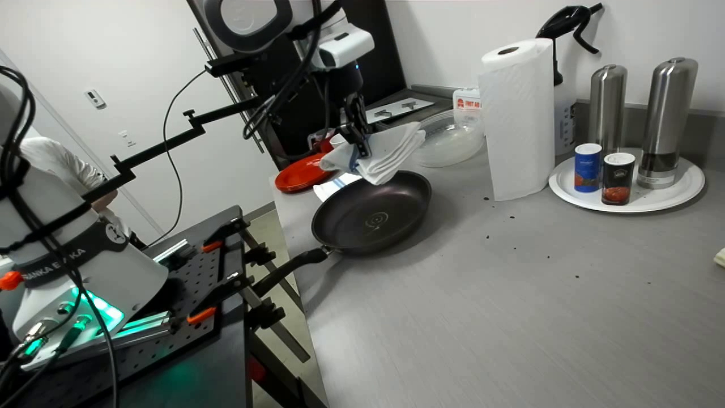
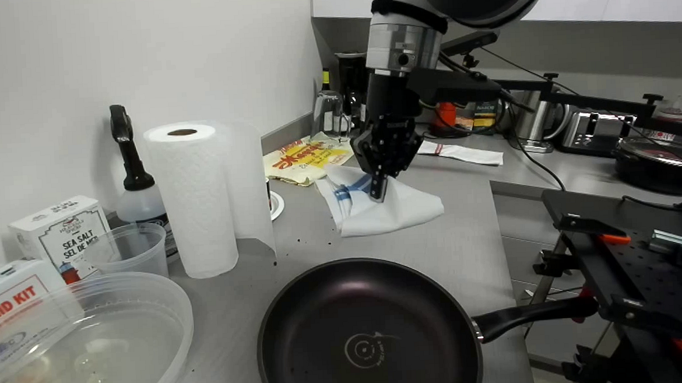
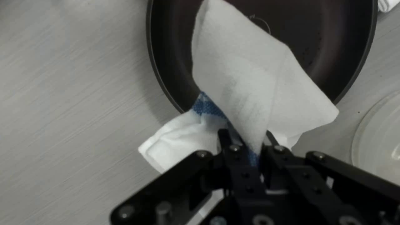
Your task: Pick up the cloth from the counter and wipe the pan
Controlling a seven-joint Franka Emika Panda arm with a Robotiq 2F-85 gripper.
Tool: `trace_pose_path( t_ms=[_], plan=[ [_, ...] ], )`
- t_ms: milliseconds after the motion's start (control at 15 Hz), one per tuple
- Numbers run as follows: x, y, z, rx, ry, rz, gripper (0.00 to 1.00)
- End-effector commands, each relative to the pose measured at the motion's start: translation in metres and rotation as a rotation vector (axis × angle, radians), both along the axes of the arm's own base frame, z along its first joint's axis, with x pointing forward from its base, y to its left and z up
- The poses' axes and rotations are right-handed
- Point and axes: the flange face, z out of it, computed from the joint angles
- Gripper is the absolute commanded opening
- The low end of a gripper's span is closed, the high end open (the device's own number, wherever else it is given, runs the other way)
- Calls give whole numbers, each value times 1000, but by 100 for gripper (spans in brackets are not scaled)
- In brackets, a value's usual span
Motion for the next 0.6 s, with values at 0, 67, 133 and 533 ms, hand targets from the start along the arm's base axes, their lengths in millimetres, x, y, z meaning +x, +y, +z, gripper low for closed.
trace_pose_path(
  t_ms=[0,67,133,533],
  plan=[
    [-29,17,-4,-16,29,44,3],
    [-35,21,-8,-13,45,59,3],
    [-40,26,-15,-17,58,72,3],
    [-52,49,-48,-41,28,124,3]
  ],
)
